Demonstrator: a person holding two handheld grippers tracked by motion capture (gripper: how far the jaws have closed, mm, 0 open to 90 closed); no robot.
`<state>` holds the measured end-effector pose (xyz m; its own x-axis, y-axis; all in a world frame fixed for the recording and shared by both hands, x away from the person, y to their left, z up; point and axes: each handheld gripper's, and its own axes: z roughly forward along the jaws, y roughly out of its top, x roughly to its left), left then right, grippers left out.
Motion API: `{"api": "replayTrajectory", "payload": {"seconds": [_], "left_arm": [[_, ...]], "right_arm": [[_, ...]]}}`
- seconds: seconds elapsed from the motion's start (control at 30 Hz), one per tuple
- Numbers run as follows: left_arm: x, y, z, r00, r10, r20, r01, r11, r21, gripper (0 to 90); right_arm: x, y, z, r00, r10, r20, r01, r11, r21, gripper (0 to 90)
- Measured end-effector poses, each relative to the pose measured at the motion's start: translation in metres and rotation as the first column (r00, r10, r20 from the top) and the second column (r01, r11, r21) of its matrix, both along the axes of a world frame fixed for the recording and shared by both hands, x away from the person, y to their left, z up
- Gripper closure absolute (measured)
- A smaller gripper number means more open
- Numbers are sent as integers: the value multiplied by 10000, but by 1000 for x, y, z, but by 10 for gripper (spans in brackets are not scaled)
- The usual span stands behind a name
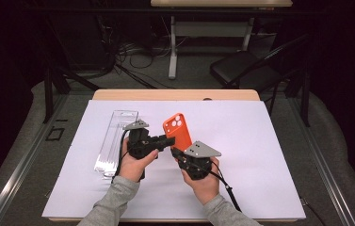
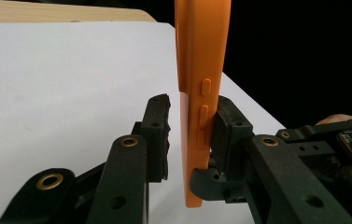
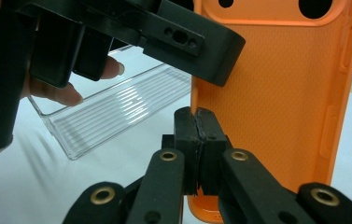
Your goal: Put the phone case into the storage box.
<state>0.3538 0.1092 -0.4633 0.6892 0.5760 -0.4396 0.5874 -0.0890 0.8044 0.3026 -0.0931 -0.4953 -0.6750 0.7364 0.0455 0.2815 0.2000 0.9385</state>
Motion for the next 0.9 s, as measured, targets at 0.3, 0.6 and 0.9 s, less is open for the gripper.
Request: {"api": "replayTrajectory", "payload": {"seconds": [0.3,0.6,0.9], "left_arm": [[-1,-1,0,9998,32,-202,-31,10000,23,757],[-2,-1,0,9991,183,-392,-186,9998,-75,790],[-2,-1,0,9978,303,-585,-315,9993,-188,798]], "right_arm": [[0,2,-2,9999,68,-114,-68,10000,47,894],[1,2,-2,9997,130,-187,-128,9999,101,894],[1,2,-2,9996,161,-234,-158,9998,118,894]]}}
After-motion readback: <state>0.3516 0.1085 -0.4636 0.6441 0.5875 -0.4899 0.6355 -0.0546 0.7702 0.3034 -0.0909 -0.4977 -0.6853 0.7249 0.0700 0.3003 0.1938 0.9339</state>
